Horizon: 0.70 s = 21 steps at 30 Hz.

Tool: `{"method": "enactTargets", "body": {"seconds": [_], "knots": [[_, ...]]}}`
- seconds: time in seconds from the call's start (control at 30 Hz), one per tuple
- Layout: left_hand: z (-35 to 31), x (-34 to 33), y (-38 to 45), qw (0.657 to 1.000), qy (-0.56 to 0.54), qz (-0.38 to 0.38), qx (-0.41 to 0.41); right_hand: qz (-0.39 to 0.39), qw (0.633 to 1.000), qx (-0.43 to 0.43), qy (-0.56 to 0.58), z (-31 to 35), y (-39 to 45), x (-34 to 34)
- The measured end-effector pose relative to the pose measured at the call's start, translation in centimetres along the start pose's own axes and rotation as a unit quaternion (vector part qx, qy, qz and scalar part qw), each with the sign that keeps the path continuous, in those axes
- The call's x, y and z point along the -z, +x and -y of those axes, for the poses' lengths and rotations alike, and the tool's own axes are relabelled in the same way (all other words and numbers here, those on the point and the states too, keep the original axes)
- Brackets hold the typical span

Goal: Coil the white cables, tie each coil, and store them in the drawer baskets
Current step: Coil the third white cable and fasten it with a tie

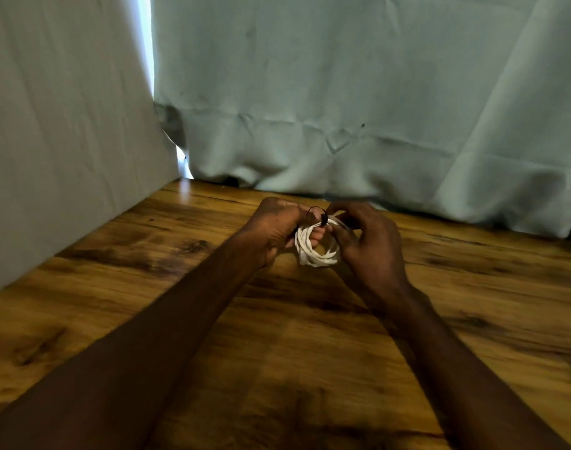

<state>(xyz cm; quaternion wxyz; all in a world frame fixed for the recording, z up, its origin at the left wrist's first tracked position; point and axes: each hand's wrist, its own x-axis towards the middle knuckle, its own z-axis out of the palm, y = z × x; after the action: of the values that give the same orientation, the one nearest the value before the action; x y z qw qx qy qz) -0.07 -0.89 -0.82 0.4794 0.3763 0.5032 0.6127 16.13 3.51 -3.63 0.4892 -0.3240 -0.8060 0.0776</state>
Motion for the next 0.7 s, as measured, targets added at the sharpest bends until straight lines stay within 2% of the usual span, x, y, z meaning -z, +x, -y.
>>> {"method": "enactTargets", "body": {"seconds": [0.1,0.2,0.23,0.3,0.33,0.37,0.43,0.53,0.57,0.7], "knots": [[0.2,-0.4,-0.1,0.997,0.026,-0.047,-0.046,-0.008,0.998,-0.031,0.059,0.3,0.2,-0.5],[0.9,-0.8,0.4,0.98,0.124,-0.08,-0.13,-0.038,0.99,-0.076,0.113,1.2,0.6,-1.0],[1.3,-1.0,0.5,0.965,0.181,-0.085,-0.169,-0.053,0.983,-0.101,0.144,1.4,0.7,-1.0],[2.0,-1.6,0.5,0.905,0.324,-0.102,-0.255,-0.066,0.96,-0.161,0.221,1.7,0.9,-0.7],[2.2,-1.8,0.4,0.873,0.378,-0.105,-0.291,-0.067,0.944,-0.19,0.261,1.8,1.1,-0.5],[2.5,-1.9,0.5,0.855,0.403,-0.098,-0.311,-0.069,0.931,-0.212,0.29,1.8,1.2,-0.2],[2.6,-1.9,0.6,0.861,0.388,-0.058,-0.322,-0.08,0.903,-0.253,0.337,2.1,1.4,0.2],[2.8,-2.2,0.6,0.874,0.369,0.015,-0.317,-0.114,0.831,-0.327,0.435,2.2,1.4,0.8],[2.8,-2.3,0.5,0.879,0.362,0.034,-0.309,-0.119,0.818,-0.341,0.447,2.2,1.4,1.0],[3.1,-2.4,0.8,0.893,0.329,0.025,-0.306,-0.129,0.822,-0.354,0.426,2.0,1.6,1.2]]}}
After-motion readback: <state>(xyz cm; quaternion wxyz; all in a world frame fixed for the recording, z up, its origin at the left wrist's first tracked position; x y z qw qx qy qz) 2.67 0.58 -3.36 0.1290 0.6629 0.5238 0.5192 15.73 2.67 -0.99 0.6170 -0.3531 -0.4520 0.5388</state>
